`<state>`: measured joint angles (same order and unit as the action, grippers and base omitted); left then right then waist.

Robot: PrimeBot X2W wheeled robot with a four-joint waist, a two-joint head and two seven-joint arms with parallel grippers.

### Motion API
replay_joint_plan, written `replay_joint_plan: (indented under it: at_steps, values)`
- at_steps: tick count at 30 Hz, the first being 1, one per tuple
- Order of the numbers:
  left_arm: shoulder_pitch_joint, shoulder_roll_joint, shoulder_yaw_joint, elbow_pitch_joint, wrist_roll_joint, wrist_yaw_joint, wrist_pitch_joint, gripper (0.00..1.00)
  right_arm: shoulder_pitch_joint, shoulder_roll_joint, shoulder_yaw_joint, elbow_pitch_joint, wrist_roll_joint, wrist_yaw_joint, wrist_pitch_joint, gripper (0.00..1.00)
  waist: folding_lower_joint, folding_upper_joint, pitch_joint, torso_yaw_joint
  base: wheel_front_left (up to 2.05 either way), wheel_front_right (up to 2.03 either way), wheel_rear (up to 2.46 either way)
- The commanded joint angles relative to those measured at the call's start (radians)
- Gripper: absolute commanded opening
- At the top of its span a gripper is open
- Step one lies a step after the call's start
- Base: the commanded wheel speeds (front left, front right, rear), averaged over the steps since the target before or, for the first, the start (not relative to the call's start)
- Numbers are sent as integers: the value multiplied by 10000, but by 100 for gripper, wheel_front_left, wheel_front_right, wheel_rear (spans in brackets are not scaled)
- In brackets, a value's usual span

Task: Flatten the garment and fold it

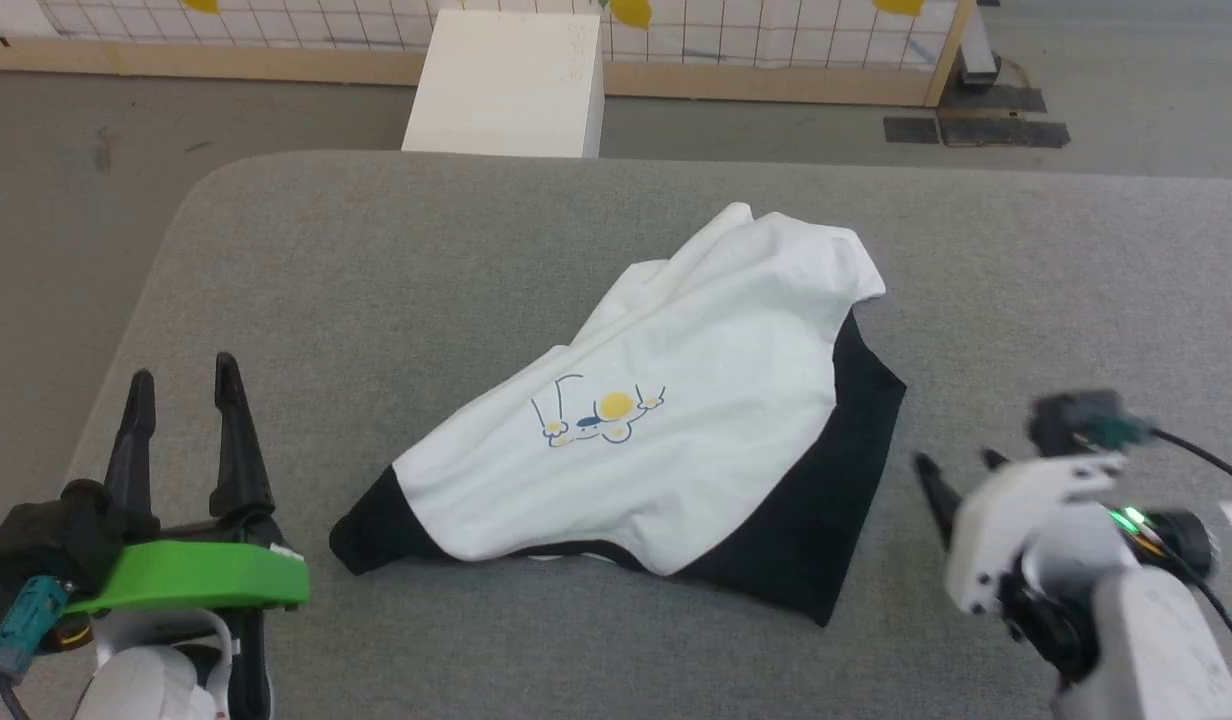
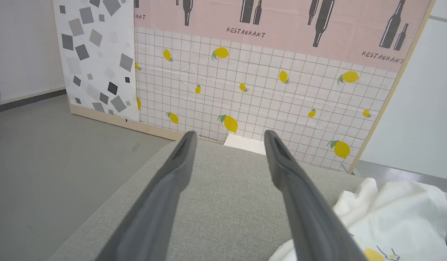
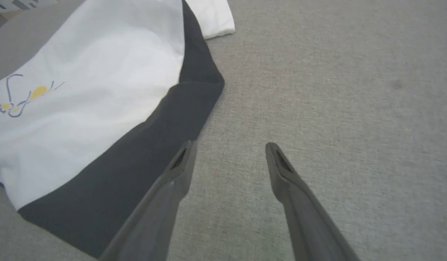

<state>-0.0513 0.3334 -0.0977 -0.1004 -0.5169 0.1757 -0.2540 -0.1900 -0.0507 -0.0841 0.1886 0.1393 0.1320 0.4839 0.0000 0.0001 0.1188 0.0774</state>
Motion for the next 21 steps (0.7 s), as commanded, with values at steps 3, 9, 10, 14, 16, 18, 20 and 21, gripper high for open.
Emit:
replay_joint_plan:
  at_steps: [3,9,10,14,16,18,20,21]
  values:
    - [-75,-621,295,-345,688,-301,-72,100,-1243,5,480,604,-506,-13,204,100,0,-1,355,37,0,0,0]
    - [-268,-1594,511,-477,1428,-1062,-75,100,-3567,5,457,2328,-1804,-13,585,100,0,-1,1080,468,0,0,0]
    - [-342,-1734,535,-431,1517,-1208,-76,100,-3894,5,394,2656,-2104,-13,690,100,0,-1,1212,567,0,0,0]
    - [-670,-2154,687,-328,1807,-1671,-76,100,-4734,1,406,3731,-3033,-13,953,100,0,-1,1692,891,0,0,0]
    - [-785,-2321,750,-282,1932,-1860,-77,100,-5010,-37,459,4320,-3322,-13,947,100,0,-1,1877,1016,0,0,0]
    - [-889,-2457,797,-219,2017,-2025,-77,100,-5159,-59,583,4830,-3507,-13,939,100,0,-1,2002,1117,0,0,0]
    - [-948,-2563,860,-146,2079,-2166,-77,100,-5193,-46,693,5253,-3567,-13,1017,100,0,-1,2049,1168,0,0,0]
    - [-962,-2600,896,-121,2106,-2212,-77,100,-5192,-39,679,5455,-3485,-13,1112,100,0,-1,2060,1173,0,0,0]
